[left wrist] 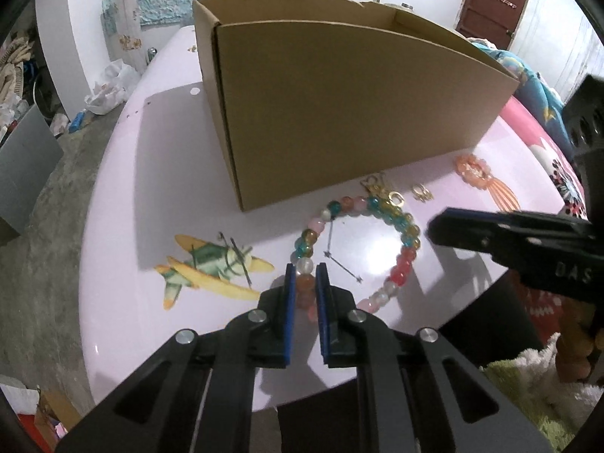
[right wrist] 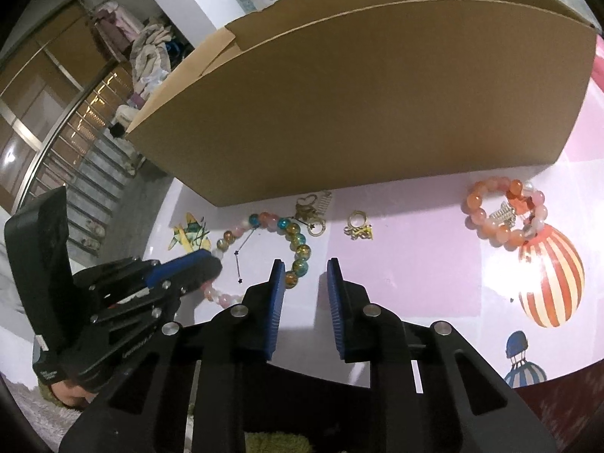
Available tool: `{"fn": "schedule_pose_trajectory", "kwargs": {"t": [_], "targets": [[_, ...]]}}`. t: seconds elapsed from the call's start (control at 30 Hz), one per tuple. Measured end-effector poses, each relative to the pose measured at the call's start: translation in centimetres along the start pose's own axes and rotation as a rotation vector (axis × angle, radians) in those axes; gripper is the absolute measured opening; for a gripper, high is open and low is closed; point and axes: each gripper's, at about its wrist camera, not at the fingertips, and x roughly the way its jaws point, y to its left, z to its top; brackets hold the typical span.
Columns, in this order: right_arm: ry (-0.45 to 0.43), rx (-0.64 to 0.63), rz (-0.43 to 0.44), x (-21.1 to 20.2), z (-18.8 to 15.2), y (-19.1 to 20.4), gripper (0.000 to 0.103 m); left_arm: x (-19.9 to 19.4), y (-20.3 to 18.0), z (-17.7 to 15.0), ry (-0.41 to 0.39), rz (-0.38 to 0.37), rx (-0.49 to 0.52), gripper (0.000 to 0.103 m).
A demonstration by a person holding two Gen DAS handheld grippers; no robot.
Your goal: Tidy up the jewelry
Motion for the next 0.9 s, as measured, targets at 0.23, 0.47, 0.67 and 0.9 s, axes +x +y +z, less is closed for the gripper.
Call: {"fn": "schedule_pose_trajectory", "kwargs": {"t": [0.23, 0.47, 0.67, 0.9], "targets": [[0.005, -0.055, -0.029, 1.2, 1.2, 1.1, 0.016, -0.6, 0.6, 0.1, -0.02, -0.008, -0.027, 0.016], [0.013, -0.087, -0.043, 1.8, 1.6, 1.5, 0.016, 0.4, 0.9, 0.6, 0.007, -0.023, -0.039, 0.03], [0.019, -0.119, -0.065, 2.4, 1.6, 2.5, 0.014, 0.6, 0.7, 0.7, -0.01, -0.003, -0.006, 0.03], [0.002, -0.151, -0.094, 3.1, 2.0, 3.2, 0.008, 0.9, -0.4, 0.8, -0.022, 0.033, 0.057, 0.022]]}}
